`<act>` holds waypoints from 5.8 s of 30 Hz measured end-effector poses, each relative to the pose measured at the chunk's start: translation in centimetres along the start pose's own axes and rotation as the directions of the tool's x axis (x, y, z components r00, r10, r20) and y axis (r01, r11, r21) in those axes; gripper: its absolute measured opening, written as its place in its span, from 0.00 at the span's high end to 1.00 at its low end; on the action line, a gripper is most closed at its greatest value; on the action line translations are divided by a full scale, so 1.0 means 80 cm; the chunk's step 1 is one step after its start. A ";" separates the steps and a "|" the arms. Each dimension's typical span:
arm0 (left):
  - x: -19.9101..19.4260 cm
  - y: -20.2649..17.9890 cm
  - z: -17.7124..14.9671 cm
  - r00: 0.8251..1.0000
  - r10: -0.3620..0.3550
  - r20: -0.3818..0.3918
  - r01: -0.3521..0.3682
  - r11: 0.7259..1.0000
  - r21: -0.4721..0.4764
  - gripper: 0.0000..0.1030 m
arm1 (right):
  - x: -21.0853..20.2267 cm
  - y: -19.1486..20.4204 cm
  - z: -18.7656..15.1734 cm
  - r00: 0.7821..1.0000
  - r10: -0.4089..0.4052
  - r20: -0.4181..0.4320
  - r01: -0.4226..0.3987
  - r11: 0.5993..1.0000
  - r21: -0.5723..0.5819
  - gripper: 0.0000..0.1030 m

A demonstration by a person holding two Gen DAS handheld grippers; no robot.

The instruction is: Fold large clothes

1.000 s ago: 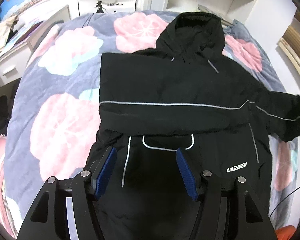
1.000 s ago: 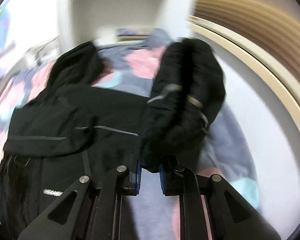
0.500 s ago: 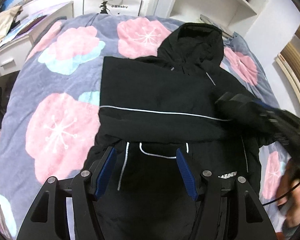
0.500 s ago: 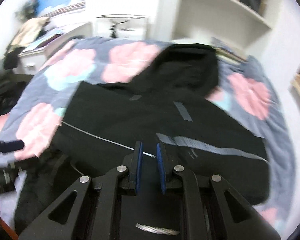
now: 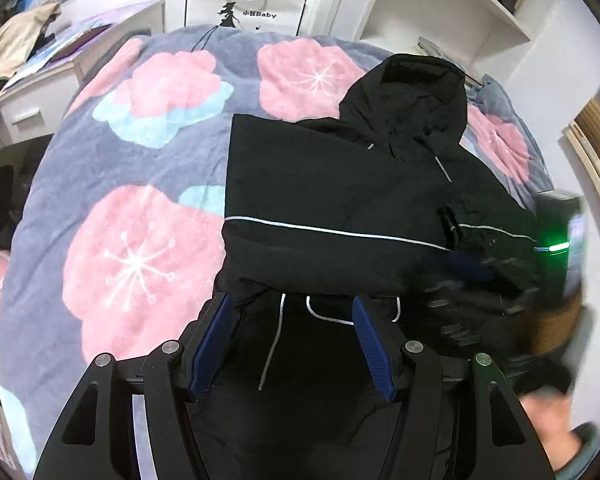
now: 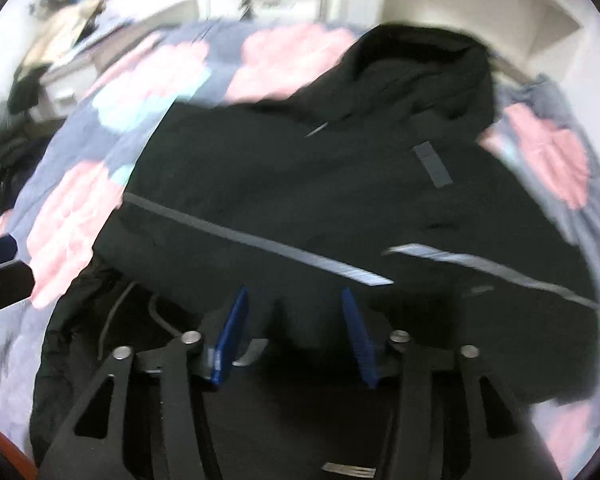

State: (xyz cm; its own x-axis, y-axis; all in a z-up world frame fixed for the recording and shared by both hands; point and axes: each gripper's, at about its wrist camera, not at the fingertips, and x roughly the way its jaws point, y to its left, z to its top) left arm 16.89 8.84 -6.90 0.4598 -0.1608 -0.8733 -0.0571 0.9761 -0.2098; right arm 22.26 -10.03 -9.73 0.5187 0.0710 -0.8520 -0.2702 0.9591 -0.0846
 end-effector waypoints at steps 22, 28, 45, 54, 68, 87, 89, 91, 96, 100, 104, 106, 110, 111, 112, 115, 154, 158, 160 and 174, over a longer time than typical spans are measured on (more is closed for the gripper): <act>0.016 -0.019 -0.005 0.998 0.032 -0.047 -0.029 0.997 0.071 0.38 | 0.065 -0.094 -0.026 0.994 0.010 -0.109 0.021 0.961 0.275 0.18; 0.018 -0.016 -0.003 0.998 0.023 -0.052 -0.020 0.998 0.059 0.38 | 0.077 -0.077 -0.032 0.986 -0.119 -0.118 0.137 0.976 0.167 0.40; -0.004 0.024 0.010 0.998 0.054 0.026 -0.051 0.994 -0.097 0.38 | -0.033 0.036 0.077 0.967 0.218 0.132 -0.240 0.953 0.187 0.68; -0.023 0.076 0.021 0.978 0.184 0.101 -0.158 0.962 -0.220 0.38 | 0.117 0.125 0.061 0.973 0.217 -0.076 -0.197 0.958 0.208 0.61; -0.004 0.053 0.024 0.993 0.103 0.064 -0.095 0.988 -0.124 0.38 | 0.038 0.064 0.063 0.935 0.343 -0.086 -0.329 0.933 0.147 0.40; 0.234 -0.054 0.085 0.978 -0.068 -0.198 0.074 0.997 0.022 0.39 | 0.107 -0.232 -0.069 0.975 -0.110 -0.191 0.165 0.938 0.304 0.07; 0.237 -0.065 0.079 0.984 -0.017 -0.178 0.026 0.999 0.046 0.38 | 0.114 -0.230 -0.070 0.971 -0.135 -0.196 0.189 0.937 0.293 0.06; 0.237 -0.081 0.071 0.988 0.045 -0.150 -0.027 0.992 0.120 0.37 | 0.111 -0.229 -0.074 0.970 -0.148 -0.190 0.200 0.937 0.287 0.05; 0.227 -0.090 0.061 0.988 0.067 -0.143 -0.040 0.982 0.183 0.37 | 0.105 -0.223 -0.072 0.969 -0.136 -0.205 0.189 0.945 0.267 0.03; 0.195 -0.110 0.043 0.981 0.137 -0.139 -0.096 0.959 0.267 0.37 | 0.101 -0.227 -0.071 0.966 -0.113 -0.232 0.179 0.941 0.286 0.03; 0.141 -0.119 0.039 0.984 0.122 -0.133 -0.086 0.965 0.247 0.37 | 0.063 -0.234 -0.062 0.971 -0.088 -0.222 0.155 0.939 0.307 0.09; 0.114 -0.124 0.049 0.990 0.109 -0.095 -0.086 0.973 0.215 0.37 | 0.027 -0.235 -0.053 0.985 -0.089 -0.146 0.132 0.938 0.322 0.10; 0.091 -0.120 0.079 0.998 0.006 -0.059 -0.002 0.998 0.061 0.37 | -0.016 -0.227 -0.031 0.989 -0.148 -0.016 0.145 0.937 0.318 0.10; 0.096 -0.113 0.087 0.998 0.000 -0.056 0.003 0.999 0.044 0.37 | -0.015 -0.225 -0.025 0.986 -0.165 0.004 0.156 0.938 0.310 0.11; 0.105 -0.114 0.087 0.998 0.007 -0.058 -0.004 0.999 0.040 0.37 | -0.013 -0.221 -0.023 0.984 -0.178 0.012 0.166 0.940 0.299 0.12; 0.161 -0.108 0.087 0.992 0.066 -0.109 -0.059 0.996 0.065 0.37 | 0.034 -0.214 -0.023 0.972 -0.234 -0.020 0.231 0.942 0.243 0.12; 0.004 -0.106 0.017 0.988 0.085 0.128 -0.115 0.963 0.242 0.30 | 0.133 -0.308 0.182 0.986 -0.060 0.156 -0.043 0.813 0.581 0.12; 0.011 -0.096 0.014 0.985 0.110 0.134 -0.143 0.953 0.268 0.30 | 0.175 -0.301 0.217 0.984 -0.145 0.104 0.058 0.809 0.585 0.12; 0.017 -0.094 0.015 0.985 0.102 0.141 -0.139 0.951 0.278 0.30 | 0.191 -0.302 0.224 0.983 -0.170 0.073 0.094 0.800 0.593 0.24; 0.005 -0.069 0.028 0.951 0.178 0.253 -0.229 0.955 0.190 0.30 | 0.063 -0.221 0.199 0.941 -0.182 0.287 0.079 0.939 0.336 0.92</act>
State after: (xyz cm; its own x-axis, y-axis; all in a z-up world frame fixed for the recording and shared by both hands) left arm 19.37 3.69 -5.10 0.6515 0.0575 -0.7565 0.0083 0.9965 0.0829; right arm 42.59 -22.25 -4.28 0.7698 -0.0288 -0.6376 0.0598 0.9978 0.0271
